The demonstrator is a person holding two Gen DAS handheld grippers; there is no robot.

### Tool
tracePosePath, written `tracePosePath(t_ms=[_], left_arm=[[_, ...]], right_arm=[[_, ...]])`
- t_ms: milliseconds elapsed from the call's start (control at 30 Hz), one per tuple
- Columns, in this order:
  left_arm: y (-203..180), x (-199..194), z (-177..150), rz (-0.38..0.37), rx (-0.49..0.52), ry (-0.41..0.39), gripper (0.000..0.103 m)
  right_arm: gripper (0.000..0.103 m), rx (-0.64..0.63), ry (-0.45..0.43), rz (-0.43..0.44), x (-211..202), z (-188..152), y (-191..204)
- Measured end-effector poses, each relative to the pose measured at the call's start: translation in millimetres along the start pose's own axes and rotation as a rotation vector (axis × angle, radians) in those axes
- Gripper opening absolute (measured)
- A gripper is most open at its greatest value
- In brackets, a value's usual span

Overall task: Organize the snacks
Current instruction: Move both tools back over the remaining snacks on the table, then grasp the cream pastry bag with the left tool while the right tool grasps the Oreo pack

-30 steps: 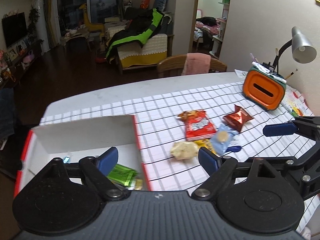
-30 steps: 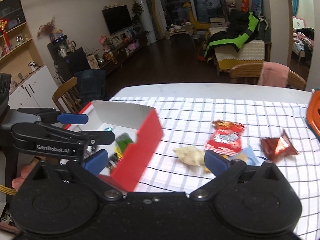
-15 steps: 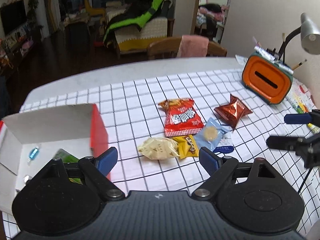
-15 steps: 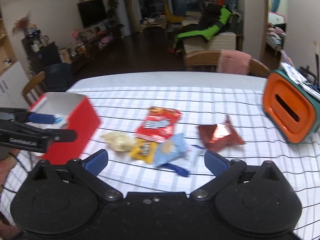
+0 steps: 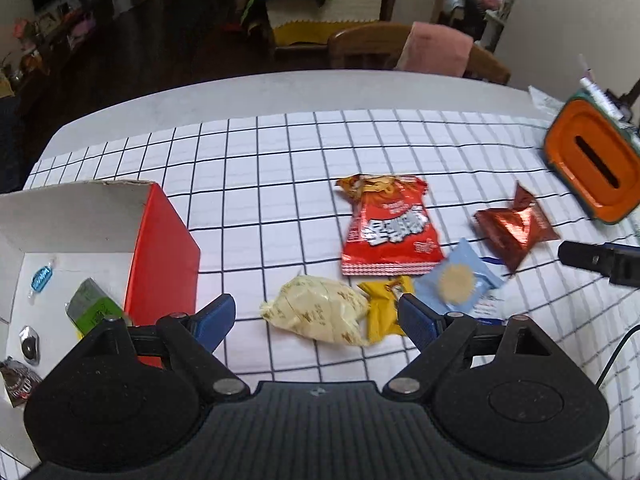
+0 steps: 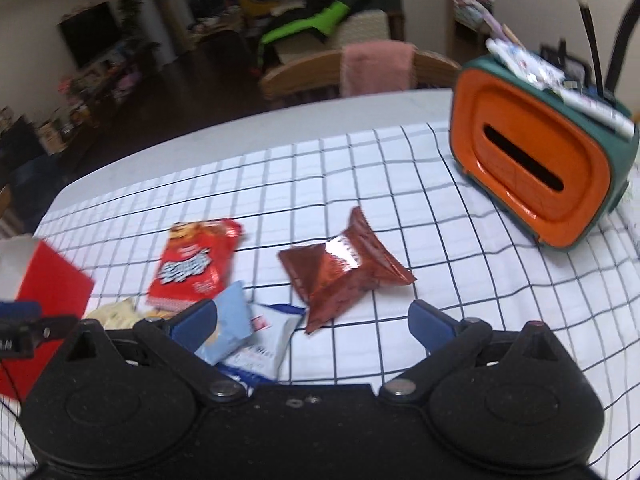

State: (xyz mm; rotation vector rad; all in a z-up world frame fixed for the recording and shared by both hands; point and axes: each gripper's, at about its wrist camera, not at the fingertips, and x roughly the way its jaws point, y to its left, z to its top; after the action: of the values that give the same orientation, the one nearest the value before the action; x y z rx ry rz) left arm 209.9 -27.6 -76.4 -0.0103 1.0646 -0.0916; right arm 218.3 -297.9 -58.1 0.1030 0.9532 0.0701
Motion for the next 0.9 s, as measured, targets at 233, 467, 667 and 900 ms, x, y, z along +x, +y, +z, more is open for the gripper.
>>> tracePosePath(t_ms=[233, 467, 667, 900], left_arm=[[-10, 24, 16, -0.006, 0.104, 0.059, 0.089], [-19, 53, 20, -0.013, 0.205, 0.15, 0.089], [-14, 73, 20, -0.027, 0.182, 0.225, 0.089], [-11, 86, 19, -0.026, 0.161, 0.252, 0.089]], right_arm=[[0.101, 0.203, 0.044, -0.082, 40, 21, -18], [0.096, 0.369, 0.092, -0.094, 72, 31, -28], [0.093, 0.413, 0.101, -0.141, 88, 34, -27], [0.084, 0.363, 0.131, -0.168, 97, 26, -22]])
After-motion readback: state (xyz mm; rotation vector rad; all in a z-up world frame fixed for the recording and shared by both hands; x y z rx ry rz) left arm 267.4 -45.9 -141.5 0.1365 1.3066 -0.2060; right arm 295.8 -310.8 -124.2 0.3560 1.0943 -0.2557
